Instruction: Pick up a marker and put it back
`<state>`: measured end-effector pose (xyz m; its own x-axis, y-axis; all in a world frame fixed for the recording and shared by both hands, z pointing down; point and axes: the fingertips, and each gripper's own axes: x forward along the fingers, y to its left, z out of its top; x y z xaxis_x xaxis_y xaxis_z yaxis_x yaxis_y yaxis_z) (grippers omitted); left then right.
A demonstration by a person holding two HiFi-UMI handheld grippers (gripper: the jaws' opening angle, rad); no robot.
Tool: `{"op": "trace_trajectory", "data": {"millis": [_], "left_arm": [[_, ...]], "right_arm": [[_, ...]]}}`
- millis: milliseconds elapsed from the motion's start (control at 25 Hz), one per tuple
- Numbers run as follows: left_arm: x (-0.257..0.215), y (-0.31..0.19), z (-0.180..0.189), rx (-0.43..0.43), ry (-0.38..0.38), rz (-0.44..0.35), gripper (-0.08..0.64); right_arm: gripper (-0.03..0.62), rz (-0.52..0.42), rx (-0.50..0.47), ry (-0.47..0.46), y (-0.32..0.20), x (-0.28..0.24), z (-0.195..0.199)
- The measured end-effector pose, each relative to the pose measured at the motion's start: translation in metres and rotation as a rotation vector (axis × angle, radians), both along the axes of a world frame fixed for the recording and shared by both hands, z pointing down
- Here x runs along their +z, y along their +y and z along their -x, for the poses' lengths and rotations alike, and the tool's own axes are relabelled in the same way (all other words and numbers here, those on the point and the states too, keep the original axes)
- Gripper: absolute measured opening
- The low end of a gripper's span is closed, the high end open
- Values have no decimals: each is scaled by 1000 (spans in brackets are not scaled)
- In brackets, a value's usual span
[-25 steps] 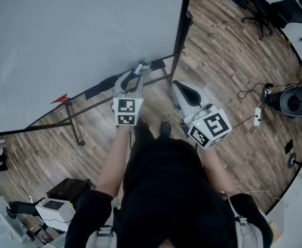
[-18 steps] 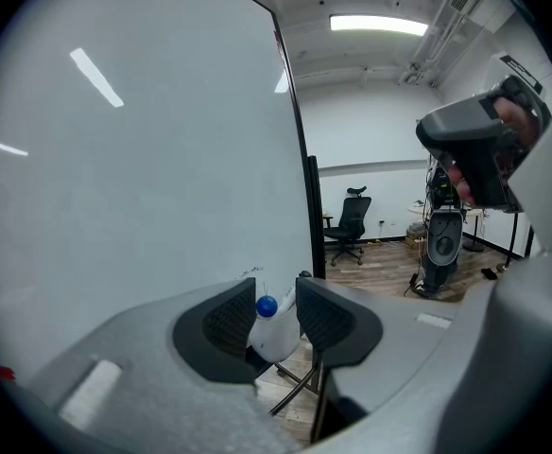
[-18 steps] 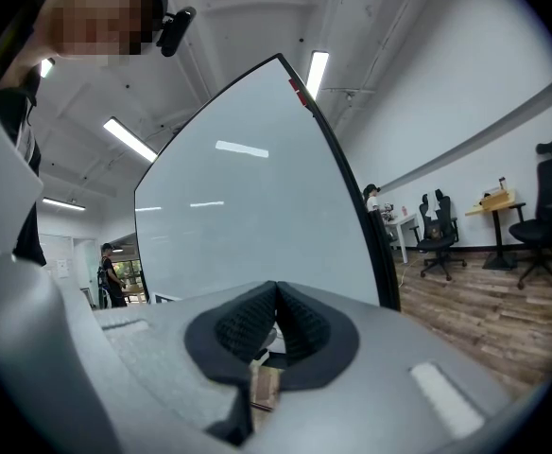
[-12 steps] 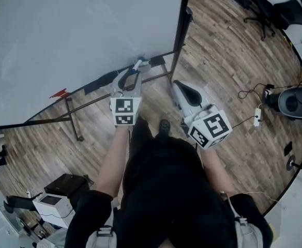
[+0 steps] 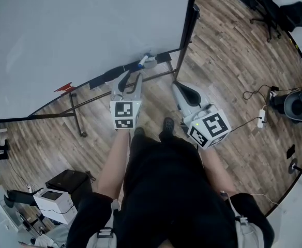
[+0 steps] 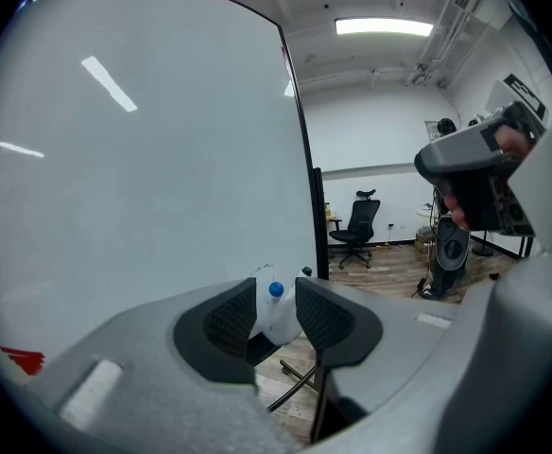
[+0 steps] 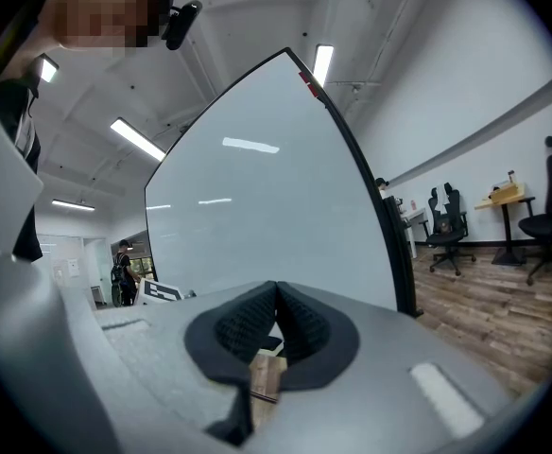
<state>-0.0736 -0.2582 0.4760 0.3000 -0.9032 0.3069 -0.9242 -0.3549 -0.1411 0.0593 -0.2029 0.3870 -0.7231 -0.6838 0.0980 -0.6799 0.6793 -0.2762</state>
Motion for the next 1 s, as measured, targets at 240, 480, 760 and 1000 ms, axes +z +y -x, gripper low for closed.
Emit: {"op": "trace_trajectory", "data": {"millis": [240,480,760,1000], "left_arm": [[-9,21,20,5,30,-6,126],[-22,59,56,28,79,-22,98],[-45,114,97,75,118,-65,72],[-57,157,113,147,166,-82,51]], "right_arm": [[2,10,12,7,17,1,21],[2,8,38,27,51,-1,60],[2,-1,92,71,100,-6,103],[2,5,157,106,144,-3,128]]}}
